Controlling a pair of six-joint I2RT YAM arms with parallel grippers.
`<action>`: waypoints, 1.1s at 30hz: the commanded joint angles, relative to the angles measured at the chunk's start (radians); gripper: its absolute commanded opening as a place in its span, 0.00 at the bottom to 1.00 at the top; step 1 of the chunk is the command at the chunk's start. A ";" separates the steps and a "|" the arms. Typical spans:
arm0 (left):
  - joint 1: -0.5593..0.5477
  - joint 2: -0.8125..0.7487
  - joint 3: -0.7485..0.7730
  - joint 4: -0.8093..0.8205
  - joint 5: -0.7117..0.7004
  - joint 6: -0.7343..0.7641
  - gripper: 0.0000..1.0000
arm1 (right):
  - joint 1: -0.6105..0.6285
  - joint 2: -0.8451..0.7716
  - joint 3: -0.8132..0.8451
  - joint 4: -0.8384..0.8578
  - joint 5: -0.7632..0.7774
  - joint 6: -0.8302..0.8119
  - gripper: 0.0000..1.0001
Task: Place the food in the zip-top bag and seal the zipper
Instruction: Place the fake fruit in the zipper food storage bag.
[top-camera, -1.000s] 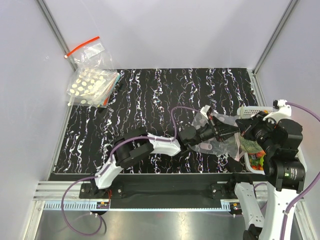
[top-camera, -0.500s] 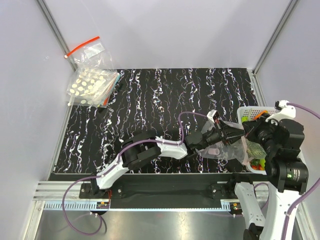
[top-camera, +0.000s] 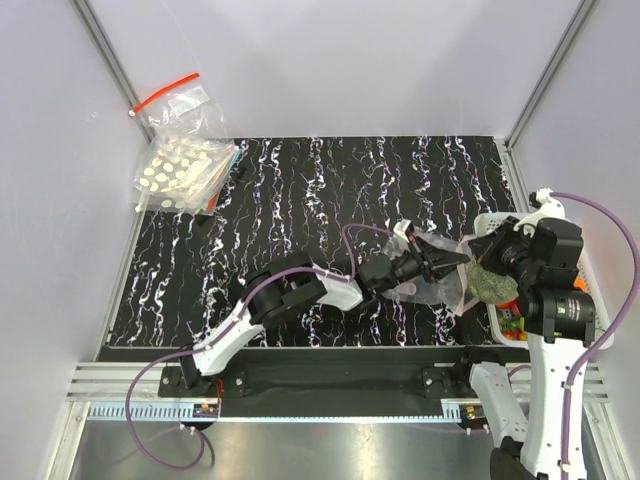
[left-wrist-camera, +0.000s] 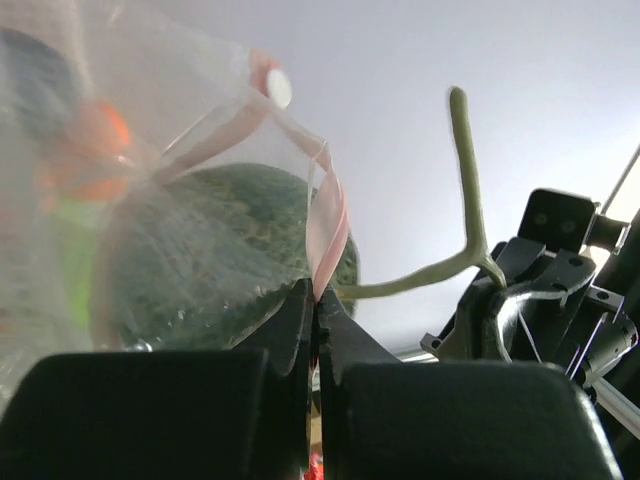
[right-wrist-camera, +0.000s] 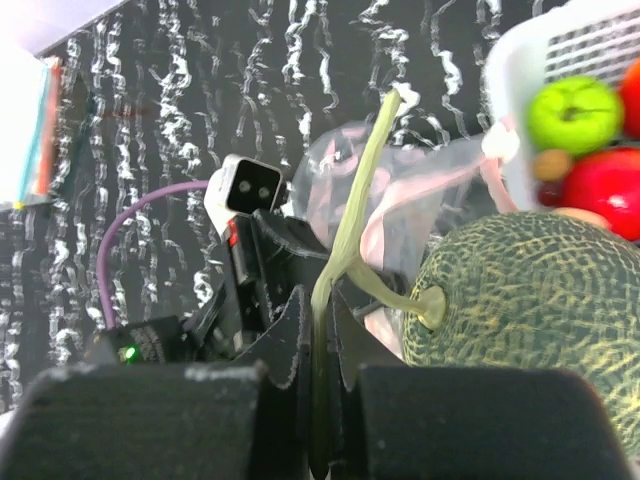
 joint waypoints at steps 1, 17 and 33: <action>0.047 -0.042 -0.036 0.112 0.072 0.037 0.00 | 0.005 0.013 -0.046 0.171 -0.093 0.076 0.00; 0.067 0.007 0.025 0.049 0.166 0.048 0.00 | 0.004 -0.023 -0.205 0.275 -0.015 0.122 0.31; 0.060 0.007 0.013 0.037 0.137 0.048 0.00 | 0.004 -0.047 0.009 -0.099 0.282 0.121 0.94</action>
